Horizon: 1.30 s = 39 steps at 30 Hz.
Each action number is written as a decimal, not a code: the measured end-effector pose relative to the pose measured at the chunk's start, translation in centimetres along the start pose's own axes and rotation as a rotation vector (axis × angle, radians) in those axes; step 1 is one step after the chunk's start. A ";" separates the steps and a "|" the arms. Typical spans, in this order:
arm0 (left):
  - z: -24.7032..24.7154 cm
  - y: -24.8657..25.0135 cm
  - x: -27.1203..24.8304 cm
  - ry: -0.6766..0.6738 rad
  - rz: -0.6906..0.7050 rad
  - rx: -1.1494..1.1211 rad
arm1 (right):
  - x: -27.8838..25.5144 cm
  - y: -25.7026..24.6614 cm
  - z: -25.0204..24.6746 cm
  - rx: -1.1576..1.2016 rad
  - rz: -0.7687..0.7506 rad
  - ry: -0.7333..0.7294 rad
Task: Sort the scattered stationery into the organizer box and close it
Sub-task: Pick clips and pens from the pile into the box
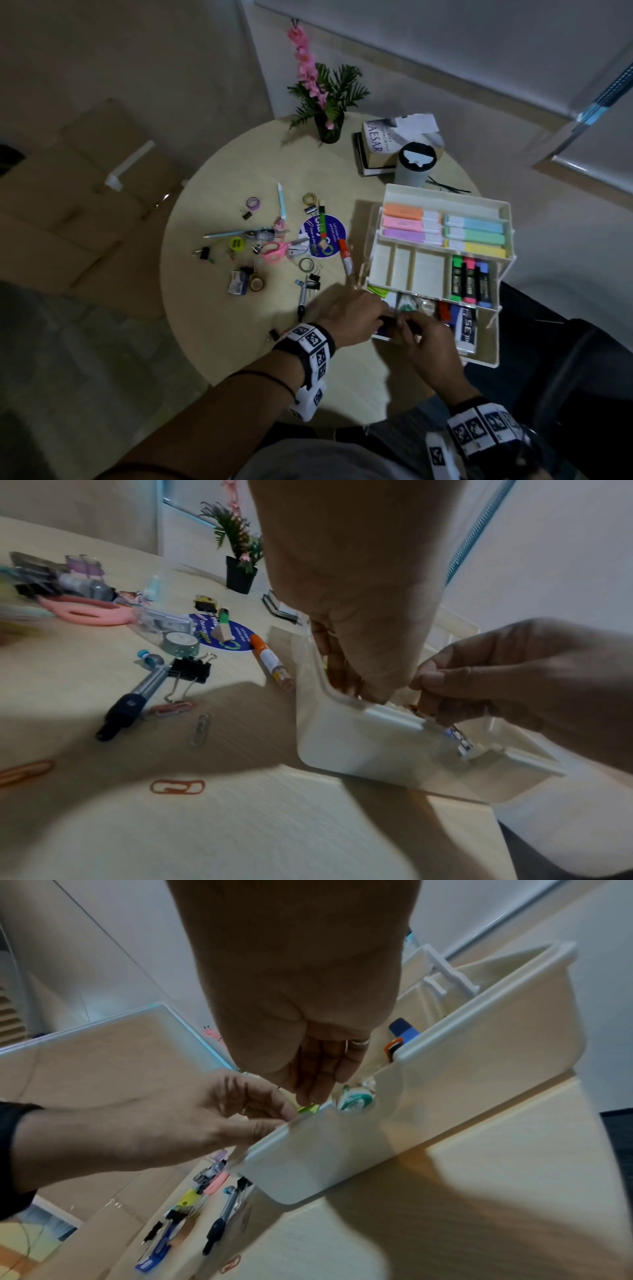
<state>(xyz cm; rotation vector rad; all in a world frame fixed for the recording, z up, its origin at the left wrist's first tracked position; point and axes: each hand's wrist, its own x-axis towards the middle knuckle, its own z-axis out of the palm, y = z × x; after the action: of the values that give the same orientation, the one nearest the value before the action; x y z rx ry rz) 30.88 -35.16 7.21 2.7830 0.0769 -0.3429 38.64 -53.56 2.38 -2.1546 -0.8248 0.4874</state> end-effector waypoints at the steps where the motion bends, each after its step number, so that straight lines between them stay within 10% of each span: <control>1: 0.0 -0.4 -0.5 0.038 0.014 -0.097 | 0.1 -0.5 0.2 0.012 -0.008 0.019; 10: 3.6 -10.6 -9.7 0.285 -0.169 -0.362 | 3.2 -7.8 6.2 0.029 -0.109 -0.014; 18: 6.1 -18.2 -15.9 0.098 -0.393 -0.489 | 8.0 -11.8 14.4 -0.046 0.073 -0.203; 28: 6.2 -21.3 -16.6 -0.010 -0.372 -0.516 | 9.7 -11.1 18.6 -0.260 0.404 -0.384; 39: 3.3 -22.9 -12.4 -0.076 -0.267 -0.809 | 9.5 -15.1 17.2 -0.028 0.426 -0.325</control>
<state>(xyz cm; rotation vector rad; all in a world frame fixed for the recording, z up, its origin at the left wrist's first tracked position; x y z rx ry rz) 15.99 -14.83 -0.14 1.9564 0.4613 -0.3755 29.67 -30.47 2.37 -2.3163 -0.5348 1.0695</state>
